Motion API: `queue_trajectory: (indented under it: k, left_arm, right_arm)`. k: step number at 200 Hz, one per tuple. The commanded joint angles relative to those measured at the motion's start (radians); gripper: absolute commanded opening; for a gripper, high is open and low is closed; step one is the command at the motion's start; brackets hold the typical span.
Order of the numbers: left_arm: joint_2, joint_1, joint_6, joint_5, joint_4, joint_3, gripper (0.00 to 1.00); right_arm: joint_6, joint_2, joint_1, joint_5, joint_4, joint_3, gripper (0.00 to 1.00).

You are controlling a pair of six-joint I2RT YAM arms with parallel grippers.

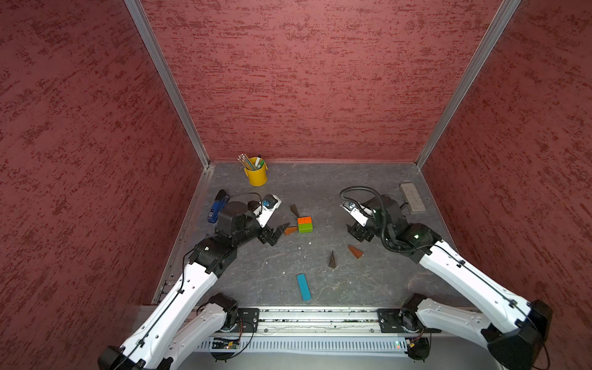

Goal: Assemble a small pinwheel with building blocks
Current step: Pick up the building block from the center of the board.

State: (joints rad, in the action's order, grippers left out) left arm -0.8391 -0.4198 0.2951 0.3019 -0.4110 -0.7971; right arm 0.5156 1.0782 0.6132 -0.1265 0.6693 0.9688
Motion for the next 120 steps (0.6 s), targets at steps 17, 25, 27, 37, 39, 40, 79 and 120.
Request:
queue_trajectory:
  k: [17,25,27,37,39,40,79,120]
  left_arm:
    - [-0.057,0.004,-0.163,0.286,0.063,0.052,1.00]
    - [-0.059,0.004,-0.162,0.305,0.069,0.056,1.00]
    - [-0.058,0.005,-0.160,0.312,0.070,0.057,1.00]
    - [-0.058,0.005,-0.142,0.353,0.072,0.058,1.00]
    - [-0.059,0.005,-0.139,0.357,0.070,0.058,1.00]
    - [-0.059,0.005,-0.137,0.359,0.070,0.057,1.00]
    - [0.015,0.028,-0.082,0.343,0.039,0.090,1.00]
    - [0.059,0.030,-0.083,0.274,0.061,0.105,1.00]
  right_arm:
    - [0.139,0.034,-0.046,0.154,0.262,-0.073,0.86]
    - [0.155,0.052,-0.047,0.158,0.269,-0.083,0.85]
    - [0.159,0.057,-0.048,0.155,0.267,-0.085,0.84]
    - [0.176,0.081,-0.048,0.127,0.258,-0.104,0.83]
    - [0.178,0.085,-0.048,0.118,0.255,-0.109,0.83]
    - [0.179,0.087,-0.048,0.114,0.252,-0.111,0.83]
    - [0.181,0.121,-0.065,0.100,0.155,-0.143,0.82]
    - [0.170,0.204,-0.073,0.121,0.103,-0.145,0.79]
